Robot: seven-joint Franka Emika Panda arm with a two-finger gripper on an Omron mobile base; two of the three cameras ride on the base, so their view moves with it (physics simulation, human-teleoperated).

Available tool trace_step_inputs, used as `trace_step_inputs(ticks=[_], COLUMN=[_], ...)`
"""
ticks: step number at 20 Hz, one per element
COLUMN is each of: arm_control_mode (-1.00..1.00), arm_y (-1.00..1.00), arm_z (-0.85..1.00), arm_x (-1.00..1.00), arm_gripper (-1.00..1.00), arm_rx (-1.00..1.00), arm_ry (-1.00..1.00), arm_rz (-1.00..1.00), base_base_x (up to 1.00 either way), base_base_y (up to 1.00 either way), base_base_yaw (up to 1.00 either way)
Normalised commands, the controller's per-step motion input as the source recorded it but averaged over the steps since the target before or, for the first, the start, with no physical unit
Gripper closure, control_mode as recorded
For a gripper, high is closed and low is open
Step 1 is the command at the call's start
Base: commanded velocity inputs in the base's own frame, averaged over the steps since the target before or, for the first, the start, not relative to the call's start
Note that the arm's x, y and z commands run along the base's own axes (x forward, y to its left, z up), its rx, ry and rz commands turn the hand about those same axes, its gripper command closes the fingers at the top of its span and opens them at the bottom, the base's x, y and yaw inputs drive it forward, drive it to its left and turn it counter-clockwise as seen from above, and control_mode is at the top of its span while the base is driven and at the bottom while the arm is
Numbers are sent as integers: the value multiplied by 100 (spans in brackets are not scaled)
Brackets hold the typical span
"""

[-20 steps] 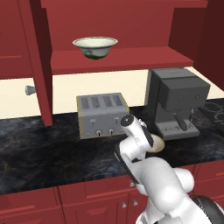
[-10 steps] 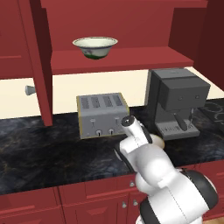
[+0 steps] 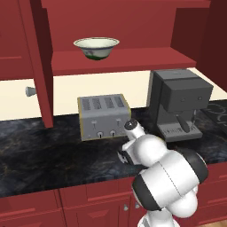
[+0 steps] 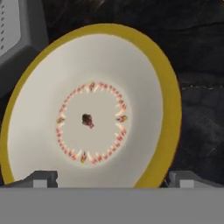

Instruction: Pick up the bowls on the counter and stack them on top of one another in the open cabinet. Place the smaller bowl on top of the larger bowl.

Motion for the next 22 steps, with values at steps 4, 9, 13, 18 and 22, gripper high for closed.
trace_step_inputs(ticks=[4, 9, 13, 18, 22], arm_control_mode=[-100, -100, -100, -100, -100], arm_y=[0, 0, 0, -2, -1], arm_z=[-39, -39, -40, -29, -22], arm_x=[27, 24, 20, 2, 0], arm_gripper=[-100, -100, -100, 100, 100], arm_rx=[0, 2, 3, 3, 3], arm_ry=[-9, -9, -8, -13, -14], arm_rz=[-14, -14, -14, -14, -13], base_base_x=[0, 0, 0, 0, 0], base_base_y=[0, 0, 0, 0, 0], base_base_yaw=[0, 0, 0, 0, 0])
